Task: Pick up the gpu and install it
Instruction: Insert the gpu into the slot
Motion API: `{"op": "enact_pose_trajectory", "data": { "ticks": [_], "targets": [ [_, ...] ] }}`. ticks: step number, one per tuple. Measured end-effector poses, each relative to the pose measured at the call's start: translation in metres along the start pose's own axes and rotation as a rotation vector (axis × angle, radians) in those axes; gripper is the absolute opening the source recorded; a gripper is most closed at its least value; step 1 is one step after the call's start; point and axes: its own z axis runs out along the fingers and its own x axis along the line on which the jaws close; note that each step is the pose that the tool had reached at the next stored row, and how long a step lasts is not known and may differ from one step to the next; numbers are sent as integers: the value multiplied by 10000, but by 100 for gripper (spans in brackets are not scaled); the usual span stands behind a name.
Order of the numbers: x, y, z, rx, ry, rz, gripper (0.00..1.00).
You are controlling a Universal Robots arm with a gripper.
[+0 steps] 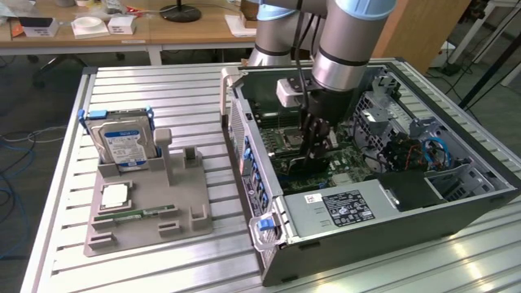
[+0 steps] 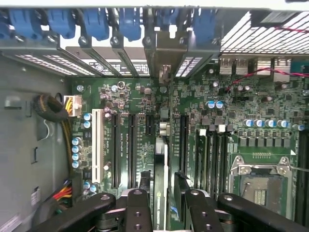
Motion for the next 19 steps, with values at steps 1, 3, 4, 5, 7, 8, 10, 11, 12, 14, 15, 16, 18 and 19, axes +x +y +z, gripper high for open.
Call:
{"op": "enact_pose_trajectory", "data": {
  "ticks": [1,3,4,5,7,8,10,11,12,14,15,16,18,19],
  "targets": [
    [-3,1,-20,0,-1,0,34],
    [-8,1,-51,1,0,1,34],
    [-12,2,-52,3,-3,2,34],
    [-12,2,-52,4,-2,1,34],
    [-12,2,-52,7,-2,1,33],
    [-12,1,-53,7,0,1,26],
    [-12,1,-53,10,0,0,20],
    [-12,1,-53,11,-1,1,14],
    [-12,2,-53,13,0,1,14],
    [-12,1,-53,15,-1,1,11],
    [-12,1,-53,16,-1,1,11],
    [-12,2,-53,18,0,2,11],
    [-12,2,-53,23,-1,2,11],
    [-12,2,-53,24,-1,2,11]
  ]
}}
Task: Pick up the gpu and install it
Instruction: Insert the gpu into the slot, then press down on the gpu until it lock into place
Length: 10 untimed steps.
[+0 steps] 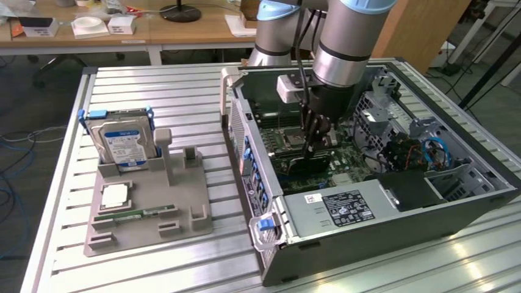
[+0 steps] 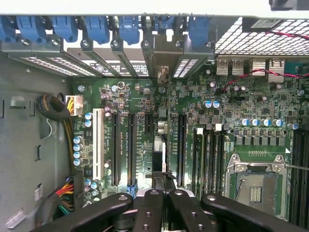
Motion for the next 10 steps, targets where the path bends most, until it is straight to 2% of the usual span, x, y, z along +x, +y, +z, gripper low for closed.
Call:
{"op": "enact_pose_trajectory", "data": {
  "ticks": [10],
  "targets": [
    [0,0,0,12,1,0,11]
  ]
}}
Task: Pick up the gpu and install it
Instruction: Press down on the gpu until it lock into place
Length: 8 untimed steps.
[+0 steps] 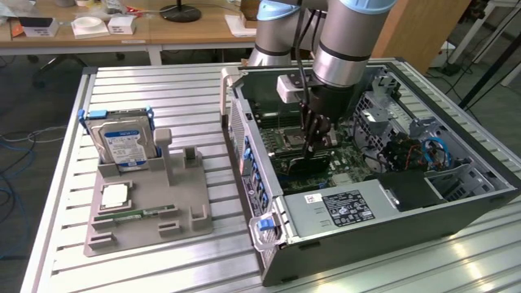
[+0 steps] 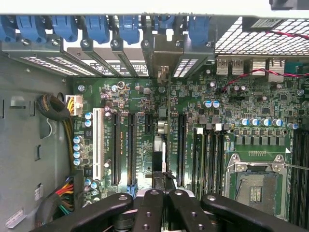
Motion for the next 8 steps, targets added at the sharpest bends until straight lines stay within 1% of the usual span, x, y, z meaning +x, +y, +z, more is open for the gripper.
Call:
{"op": "enact_pose_trajectory", "data": {
  "ticks": [2,4,6,7,8],
  "targets": [
    [0,3,5,14,2,2,11],
    [-2,4,40,43,10,5,11],
    [-3,3,74,56,20,5,11],
    [-3,5,85,81,24,8,11],
    [-3,5,86,89,32,9,11]
  ]
}}
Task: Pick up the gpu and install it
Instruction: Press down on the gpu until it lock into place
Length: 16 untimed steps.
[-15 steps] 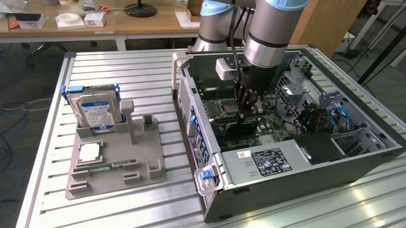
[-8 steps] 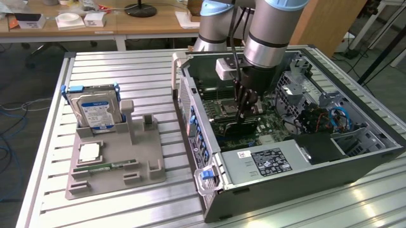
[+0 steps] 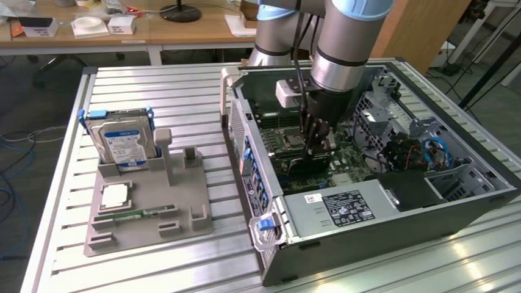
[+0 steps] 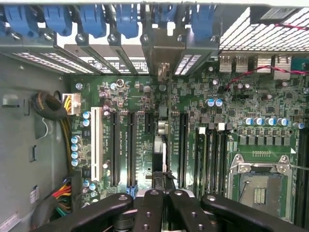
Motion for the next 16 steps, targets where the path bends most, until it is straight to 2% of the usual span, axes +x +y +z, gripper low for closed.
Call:
{"op": "enact_pose_trajectory", "data": {
  "ticks": [1,3,8,12,16],
  "targets": [
    [0,0,-6,4,-7,0,11],
    [2,0,-90,8,-12,0,11],
    [9,40,-292,5,22,-1,11],
    [12,192,-333,8,67,0,11],
    [15,371,-333,7,81,-1,11]
  ]
}}
